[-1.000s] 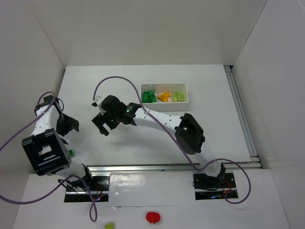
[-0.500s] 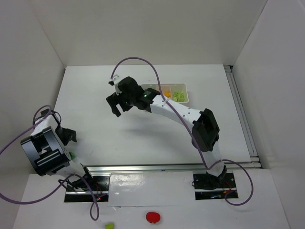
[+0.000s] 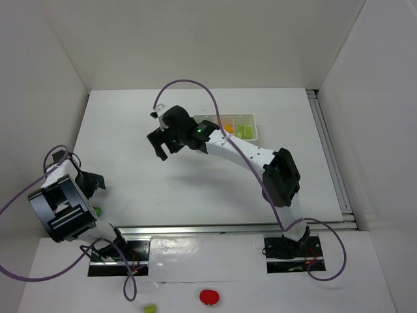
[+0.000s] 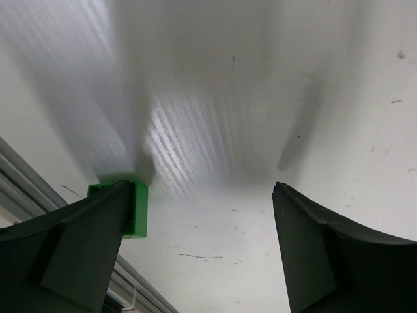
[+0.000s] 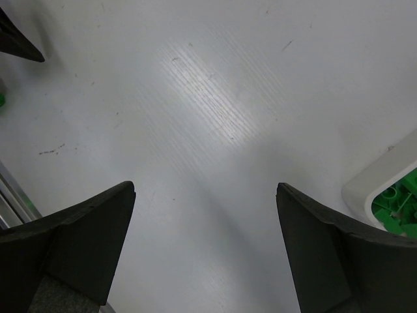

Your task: Sort the legos into containers by color

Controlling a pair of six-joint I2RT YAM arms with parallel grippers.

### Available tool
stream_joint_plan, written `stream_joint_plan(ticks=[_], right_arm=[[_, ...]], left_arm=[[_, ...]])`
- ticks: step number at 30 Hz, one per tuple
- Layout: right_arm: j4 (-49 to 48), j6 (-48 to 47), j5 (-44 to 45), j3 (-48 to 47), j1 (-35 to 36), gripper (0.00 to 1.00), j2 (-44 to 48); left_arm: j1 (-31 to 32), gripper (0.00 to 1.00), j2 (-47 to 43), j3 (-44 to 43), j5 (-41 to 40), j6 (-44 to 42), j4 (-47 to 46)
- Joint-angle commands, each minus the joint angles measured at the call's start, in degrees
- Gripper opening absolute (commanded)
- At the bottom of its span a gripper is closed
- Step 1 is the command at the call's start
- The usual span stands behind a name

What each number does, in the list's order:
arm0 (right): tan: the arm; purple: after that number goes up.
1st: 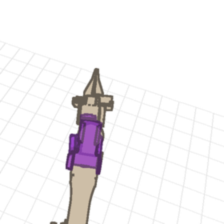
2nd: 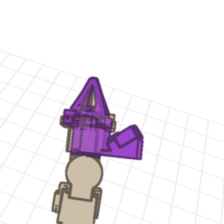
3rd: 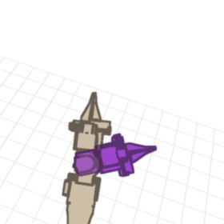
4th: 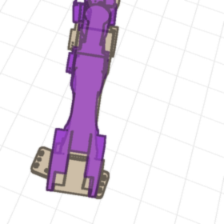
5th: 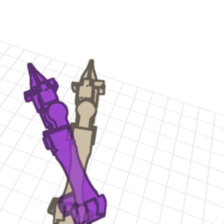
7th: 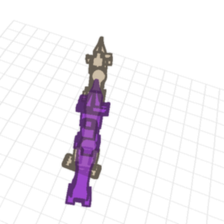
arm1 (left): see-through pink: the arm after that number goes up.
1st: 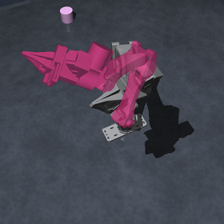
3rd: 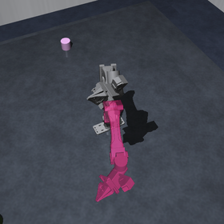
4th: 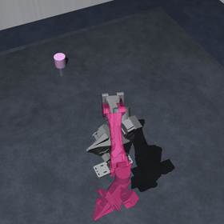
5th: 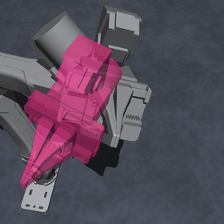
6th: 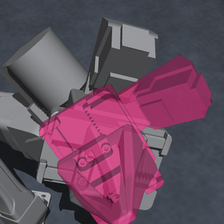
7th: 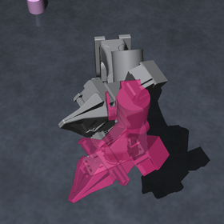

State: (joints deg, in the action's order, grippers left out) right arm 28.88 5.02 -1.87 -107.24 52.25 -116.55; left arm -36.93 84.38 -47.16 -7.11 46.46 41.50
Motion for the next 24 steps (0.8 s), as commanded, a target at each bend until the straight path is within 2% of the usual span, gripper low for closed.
stream_joint_plan(ticks=[1, 8, 15, 20, 24], right_arm=[[1.1, -0.5, 0.6, -1.0, -0.2, 0.96, 0.6], [1.8, -0.5, 0.6, -2.1, -0.2, 0.96, -0.4], [2.3, -0.5, 0.0, -2.1, -0.2, 0.96, -0.4], [2.3, -0.5, 0.0, -2.6, -0.2, 0.96, -0.4], [2.3, -0.5, 0.0, -2.6, -0.2, 0.96, -0.4]], left_arm=[[-0.3, 0.97, -0.2, -1.5, 2.8, -1.5, -0.9], [-0.3, 1.00, -1.8, -1.6, 7.4, -3.9, -2.8], [-0.3, 1.00, -3.2, -8.6, 9.2, -5.6, -0.6], [-0.3, 1.00, -5.6, -13.1, 3.4, -5.0, 5.7], [-0.9, 1.00, -5.6, -11.2, 1.6, -4.3, 9.9]])
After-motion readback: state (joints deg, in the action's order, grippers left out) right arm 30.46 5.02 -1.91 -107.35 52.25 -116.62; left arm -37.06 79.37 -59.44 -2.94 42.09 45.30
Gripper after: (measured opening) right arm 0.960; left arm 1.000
